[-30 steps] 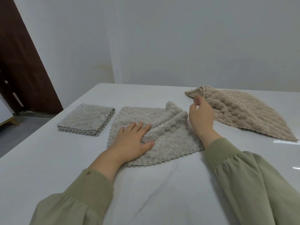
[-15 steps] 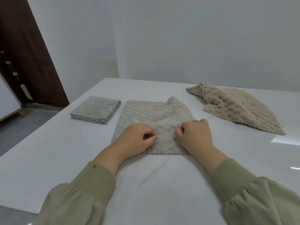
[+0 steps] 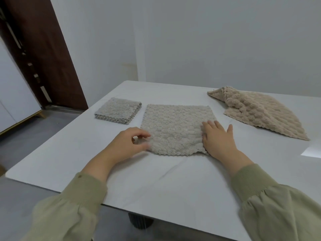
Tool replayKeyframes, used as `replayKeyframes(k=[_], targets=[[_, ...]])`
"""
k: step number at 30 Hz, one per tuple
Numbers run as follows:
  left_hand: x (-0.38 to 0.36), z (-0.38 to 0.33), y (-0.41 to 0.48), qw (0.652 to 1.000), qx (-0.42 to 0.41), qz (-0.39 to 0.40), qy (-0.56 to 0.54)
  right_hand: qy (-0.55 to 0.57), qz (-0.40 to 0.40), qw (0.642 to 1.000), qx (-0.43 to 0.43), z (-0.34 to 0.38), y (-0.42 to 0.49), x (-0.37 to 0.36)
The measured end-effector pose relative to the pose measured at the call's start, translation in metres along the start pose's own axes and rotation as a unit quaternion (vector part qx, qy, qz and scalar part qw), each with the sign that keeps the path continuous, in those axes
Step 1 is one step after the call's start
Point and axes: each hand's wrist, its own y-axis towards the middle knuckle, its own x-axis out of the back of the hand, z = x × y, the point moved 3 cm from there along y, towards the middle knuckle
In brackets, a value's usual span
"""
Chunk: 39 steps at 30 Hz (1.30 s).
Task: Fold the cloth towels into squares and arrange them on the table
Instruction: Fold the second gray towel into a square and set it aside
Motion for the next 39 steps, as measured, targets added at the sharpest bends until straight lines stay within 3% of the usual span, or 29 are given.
replayKeyframes(k=[2,6,13,18,23,25,28,32,37,39], targets=[[-0.009,0.001,-0.002,0.992,-0.046,0.039,0.111,0.023,-0.039,0.999,0.015,0.008,-0.002,0.003],[-0.031,-0.013,0.007,0.975,-0.105,-0.002,0.197,0.118,-0.067,0.99,0.037,0.043,-0.01,0.007],[-0.037,-0.02,0.01,0.955,-0.161,-0.082,0.234,0.065,0.042,0.994,0.074,0.08,-0.02,-0.018],[-0.023,-0.02,0.001,0.963,-0.159,-0.137,0.171,0.074,0.047,0.993,0.074,0.078,-0.021,-0.016],[-0.003,-0.015,-0.01,0.981,-0.058,-0.184,-0.033,0.181,-0.103,0.978,0.02,0.064,-0.013,0.0],[-0.004,-0.013,-0.006,0.985,-0.045,-0.167,-0.015,0.124,-0.076,0.989,-0.003,0.051,-0.008,-0.002],[-0.015,-0.009,0.002,0.994,-0.007,-0.096,0.05,0.046,0.036,0.998,-0.029,0.034,-0.002,-0.011],[-0.002,-0.032,0.019,0.98,-0.02,-0.197,-0.023,0.058,-0.076,0.993,-0.065,0.025,0.007,0.007],[-0.019,-0.037,0.094,0.993,0.056,-0.018,0.1,0.045,-0.051,0.997,-0.028,0.022,0.043,0.02],[-0.03,-0.025,0.122,0.991,0.079,0.013,0.106,0.043,-0.027,0.998,-0.032,0.018,0.065,0.02]])
